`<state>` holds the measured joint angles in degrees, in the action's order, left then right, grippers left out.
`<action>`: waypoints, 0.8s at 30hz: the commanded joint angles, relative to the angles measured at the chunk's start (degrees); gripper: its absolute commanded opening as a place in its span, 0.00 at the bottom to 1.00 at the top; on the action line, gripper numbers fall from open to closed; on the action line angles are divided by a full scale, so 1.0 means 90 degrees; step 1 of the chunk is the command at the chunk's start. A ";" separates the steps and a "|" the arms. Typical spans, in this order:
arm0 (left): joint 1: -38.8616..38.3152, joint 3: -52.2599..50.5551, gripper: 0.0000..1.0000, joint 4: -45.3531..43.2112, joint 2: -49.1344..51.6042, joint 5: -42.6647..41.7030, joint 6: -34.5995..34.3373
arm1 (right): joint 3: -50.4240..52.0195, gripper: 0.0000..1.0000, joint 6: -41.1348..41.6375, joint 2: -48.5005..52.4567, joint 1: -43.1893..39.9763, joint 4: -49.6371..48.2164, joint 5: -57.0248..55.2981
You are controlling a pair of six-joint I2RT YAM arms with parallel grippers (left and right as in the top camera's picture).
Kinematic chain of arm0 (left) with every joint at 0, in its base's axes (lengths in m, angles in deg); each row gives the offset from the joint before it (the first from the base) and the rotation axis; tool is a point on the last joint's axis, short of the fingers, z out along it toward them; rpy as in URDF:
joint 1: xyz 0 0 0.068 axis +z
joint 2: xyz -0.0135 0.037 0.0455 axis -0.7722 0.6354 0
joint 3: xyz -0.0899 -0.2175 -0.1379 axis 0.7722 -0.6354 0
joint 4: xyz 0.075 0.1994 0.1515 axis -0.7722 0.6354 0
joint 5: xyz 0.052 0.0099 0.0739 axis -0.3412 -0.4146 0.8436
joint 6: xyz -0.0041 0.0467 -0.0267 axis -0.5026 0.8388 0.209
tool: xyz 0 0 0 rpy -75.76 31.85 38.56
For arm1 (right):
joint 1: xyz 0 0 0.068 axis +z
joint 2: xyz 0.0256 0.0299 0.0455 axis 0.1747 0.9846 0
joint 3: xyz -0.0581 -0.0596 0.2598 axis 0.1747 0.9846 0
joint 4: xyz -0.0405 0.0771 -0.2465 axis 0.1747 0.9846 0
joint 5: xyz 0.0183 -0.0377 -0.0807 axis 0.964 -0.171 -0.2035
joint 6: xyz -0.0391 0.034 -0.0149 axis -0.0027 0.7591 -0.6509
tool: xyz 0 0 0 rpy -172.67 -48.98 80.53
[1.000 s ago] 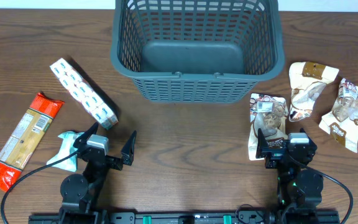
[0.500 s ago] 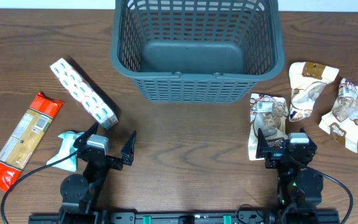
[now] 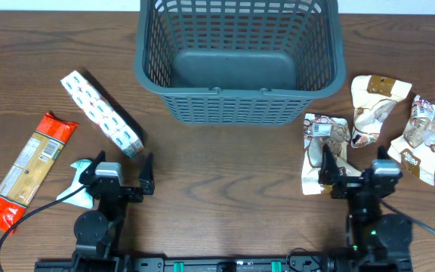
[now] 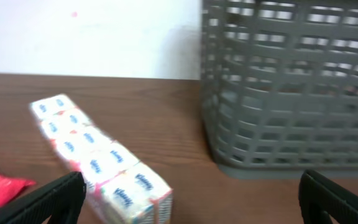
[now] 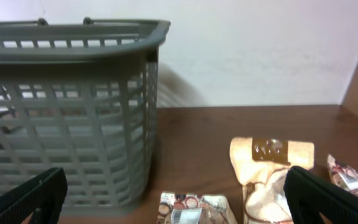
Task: Pack container
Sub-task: 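Reach the right gripper to the front beige pouch and grasp it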
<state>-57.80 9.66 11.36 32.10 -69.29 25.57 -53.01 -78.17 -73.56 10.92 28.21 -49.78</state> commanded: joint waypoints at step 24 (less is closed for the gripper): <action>0.0107 0.0061 0.98 0.0296 0.0733 0.1107 -0.0194 | -0.8723 0.99 0.0461 0.5790 -0.0049 0.8420 -0.0971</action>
<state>-57.03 10.62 12.54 38.55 -60.66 24.13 -132.88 -76.55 -25.76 10.92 102.77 -50.66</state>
